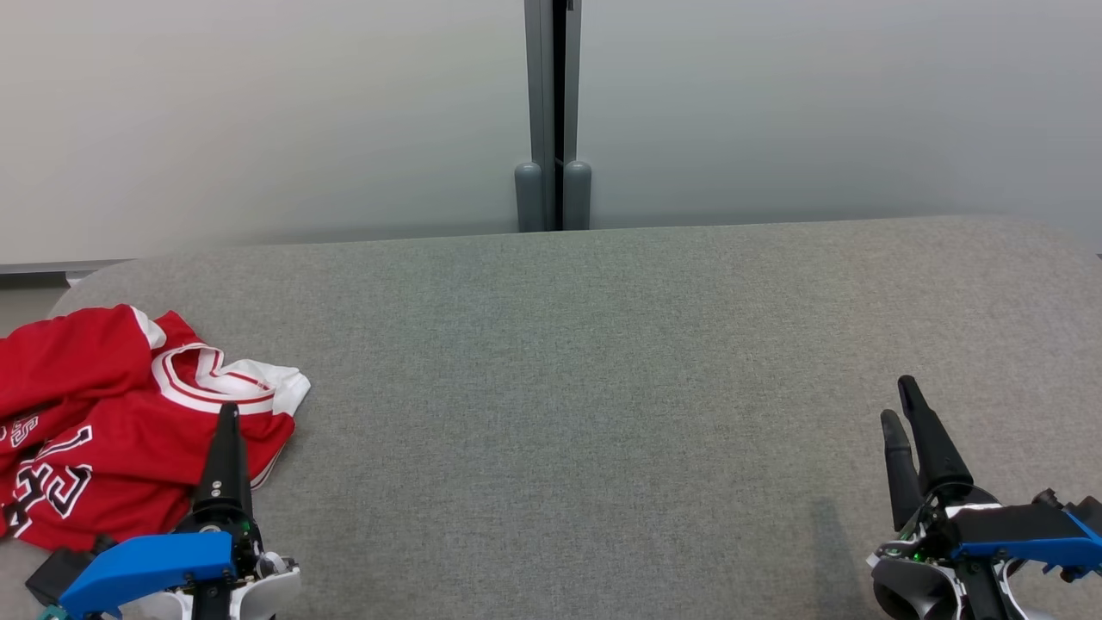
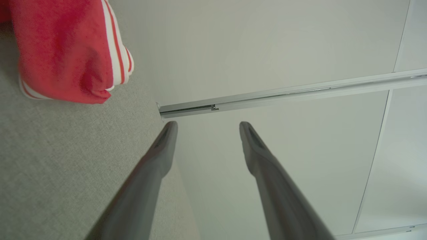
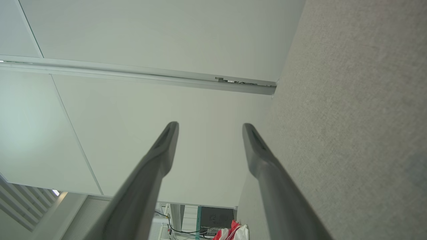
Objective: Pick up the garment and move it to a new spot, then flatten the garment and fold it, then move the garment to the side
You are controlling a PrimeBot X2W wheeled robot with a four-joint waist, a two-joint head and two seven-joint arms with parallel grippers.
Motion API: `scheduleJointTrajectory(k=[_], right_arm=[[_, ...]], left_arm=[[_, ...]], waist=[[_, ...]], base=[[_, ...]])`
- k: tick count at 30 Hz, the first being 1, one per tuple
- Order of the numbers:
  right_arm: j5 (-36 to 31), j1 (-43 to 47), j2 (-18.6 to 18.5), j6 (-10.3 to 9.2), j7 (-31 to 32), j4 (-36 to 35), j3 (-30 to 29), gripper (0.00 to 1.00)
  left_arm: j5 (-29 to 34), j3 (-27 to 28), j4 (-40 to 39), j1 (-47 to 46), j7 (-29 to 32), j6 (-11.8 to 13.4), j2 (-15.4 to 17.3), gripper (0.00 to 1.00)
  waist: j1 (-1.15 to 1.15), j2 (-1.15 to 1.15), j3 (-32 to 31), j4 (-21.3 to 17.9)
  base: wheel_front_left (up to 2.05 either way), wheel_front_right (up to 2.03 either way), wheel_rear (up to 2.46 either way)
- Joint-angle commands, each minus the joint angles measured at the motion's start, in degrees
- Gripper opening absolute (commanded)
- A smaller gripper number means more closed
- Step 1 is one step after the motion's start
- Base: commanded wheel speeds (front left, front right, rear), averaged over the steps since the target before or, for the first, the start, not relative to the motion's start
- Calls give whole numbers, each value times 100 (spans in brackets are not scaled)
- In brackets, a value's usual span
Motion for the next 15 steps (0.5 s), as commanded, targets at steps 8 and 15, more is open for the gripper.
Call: scheduleJointTrajectory(k=[8, 15], right_arm=[[-638, -167, -89, 7, -214, -273, 158, 100], [-1383, -187, -104, 8, -369, -337, 272, 100]], left_arm=[[887, 35, -266, -187, -214, -2, 41, 100], [1715, 1, -339, -176, -367, -3, 43, 100]], waist=[[0, 0, 7, -5], [0, 0, 13, -12]], base=[[0, 0, 0], [0, 0, 0]])
